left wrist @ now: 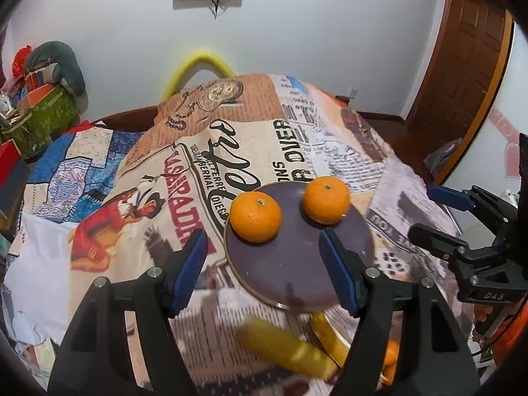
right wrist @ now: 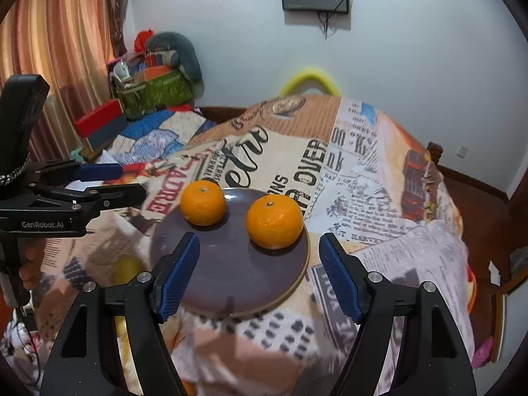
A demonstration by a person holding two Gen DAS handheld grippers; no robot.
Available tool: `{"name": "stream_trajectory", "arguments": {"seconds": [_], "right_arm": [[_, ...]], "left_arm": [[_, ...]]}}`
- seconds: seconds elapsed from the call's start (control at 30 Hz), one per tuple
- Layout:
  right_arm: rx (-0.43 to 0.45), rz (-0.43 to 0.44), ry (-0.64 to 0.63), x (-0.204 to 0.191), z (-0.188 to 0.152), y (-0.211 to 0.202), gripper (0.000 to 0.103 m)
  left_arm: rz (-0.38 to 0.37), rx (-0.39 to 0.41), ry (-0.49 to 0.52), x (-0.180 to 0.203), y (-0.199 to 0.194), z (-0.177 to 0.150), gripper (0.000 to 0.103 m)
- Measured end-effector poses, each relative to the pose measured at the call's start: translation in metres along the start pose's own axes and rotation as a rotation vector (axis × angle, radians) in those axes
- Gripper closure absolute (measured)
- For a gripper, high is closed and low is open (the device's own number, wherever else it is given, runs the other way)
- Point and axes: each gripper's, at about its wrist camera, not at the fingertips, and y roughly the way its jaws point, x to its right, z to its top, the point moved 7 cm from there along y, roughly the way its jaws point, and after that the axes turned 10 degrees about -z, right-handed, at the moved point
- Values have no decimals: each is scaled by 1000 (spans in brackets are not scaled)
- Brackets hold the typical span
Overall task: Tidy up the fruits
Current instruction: 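Grasp the peeled pomelo segment with the right tool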
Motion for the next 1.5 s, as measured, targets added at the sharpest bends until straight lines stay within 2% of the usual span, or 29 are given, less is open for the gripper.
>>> {"name": "stream_trajectory", "arguments": {"seconds": [0.3, 0.43, 0.6, 0.67, 0.83, 1.1, 1.23, 1.33, 1.5], "right_arm": [[71, -24, 26, -7, -22, -69, 27], [84, -30, 32, -14, -41, -92, 22], [84, -28, 17, -26, -67, -111, 19], [68, -19, 13, -32, -81, -114, 18], [9, 6, 1, -46, -115, -109, 17], [-118, 42, -24, -64, -157, -76, 17], [-161, 48, -36, -71, -169, -63, 16], [-170, 43, -92, -78, -171, -59, 12], [-187, 30, -141, -81, -177, -48, 12]], "left_arm": [[-6, 25, 5, 24, -59, -38, 33], [-14, 5, -3, 31, -73, -64, 33], [-50, -37, -24, 39, -81, -101, 33], [-40, -54, -19, 41, -80, -115, 33], [-35, -109, -10, 46, -72, -147, 33], [-69, -190, -10, 54, -45, -182, 33], [-83, -208, 11, 60, -35, -188, 33], [-88, -221, 23, 63, -27, -190, 33], [-100, -245, 21, 64, -13, -193, 33]]}}
